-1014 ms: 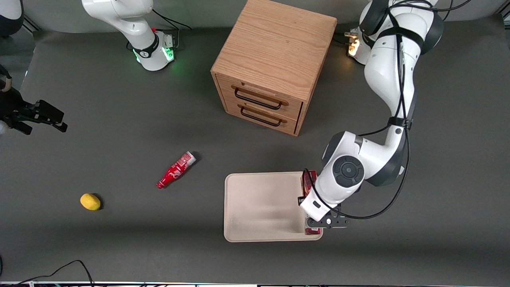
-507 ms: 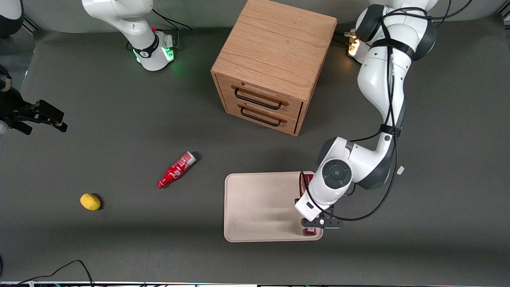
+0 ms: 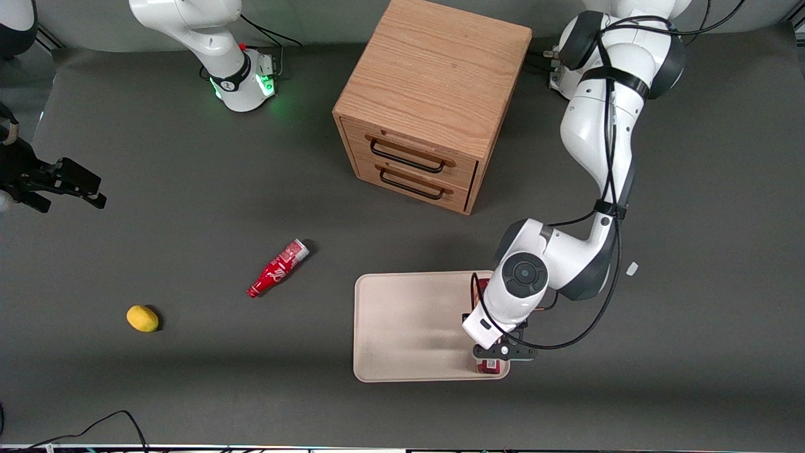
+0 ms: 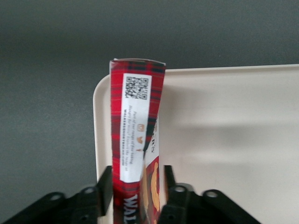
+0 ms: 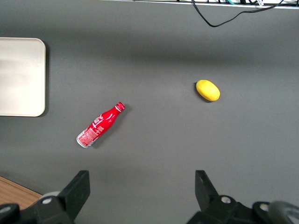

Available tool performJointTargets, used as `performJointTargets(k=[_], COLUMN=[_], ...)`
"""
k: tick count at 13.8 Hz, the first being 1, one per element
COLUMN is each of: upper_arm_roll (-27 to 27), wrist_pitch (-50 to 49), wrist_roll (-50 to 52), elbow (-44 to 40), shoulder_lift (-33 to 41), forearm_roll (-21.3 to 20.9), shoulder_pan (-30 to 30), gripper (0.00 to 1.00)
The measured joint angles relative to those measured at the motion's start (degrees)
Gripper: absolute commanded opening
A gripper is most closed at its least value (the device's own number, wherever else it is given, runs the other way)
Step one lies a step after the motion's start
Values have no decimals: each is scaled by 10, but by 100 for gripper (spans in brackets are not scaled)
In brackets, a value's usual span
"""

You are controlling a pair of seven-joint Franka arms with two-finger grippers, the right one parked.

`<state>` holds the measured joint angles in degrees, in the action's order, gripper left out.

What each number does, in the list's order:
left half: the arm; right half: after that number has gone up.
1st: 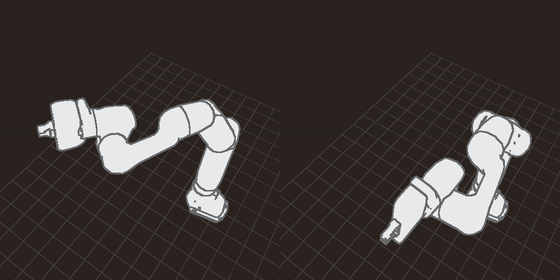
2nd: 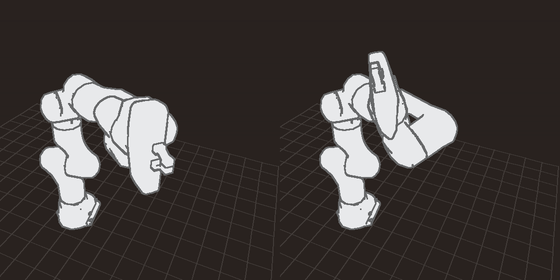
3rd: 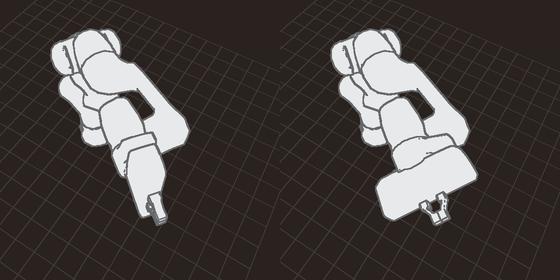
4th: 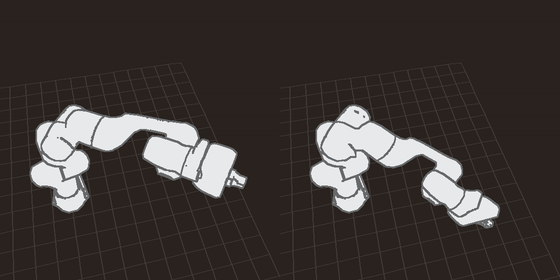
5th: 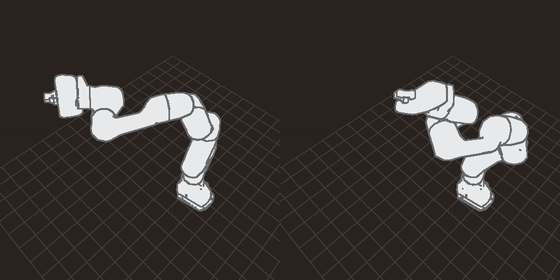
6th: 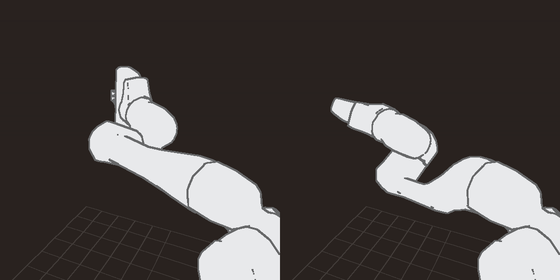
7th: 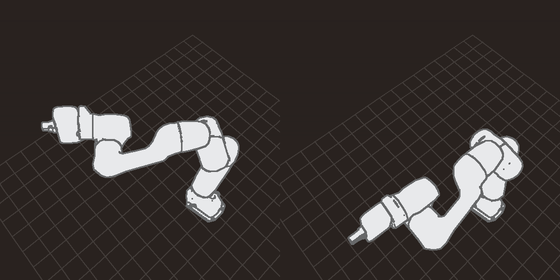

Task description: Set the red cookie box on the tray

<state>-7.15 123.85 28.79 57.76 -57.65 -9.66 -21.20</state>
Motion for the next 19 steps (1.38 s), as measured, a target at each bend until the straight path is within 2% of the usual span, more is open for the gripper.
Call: performJointTargets(k=[3,5,8,11,14,19], upper_arm_roll=[1,1,1,4,6,9], wrist_pitch=[-17,-84,-202,-324,-357,-356], wrist_roll=[0,0,-4,-58,-123,-254], elbow=[-9,-26,-38,-33,39,247], shoulder_lift=[2,15,76,154,245,434], forearm_roll=[-1,-1,-3,-4,7,20], shoulder_pan=[0,0,2,18,63,165], gripper=[100,100,100,100,100,100])
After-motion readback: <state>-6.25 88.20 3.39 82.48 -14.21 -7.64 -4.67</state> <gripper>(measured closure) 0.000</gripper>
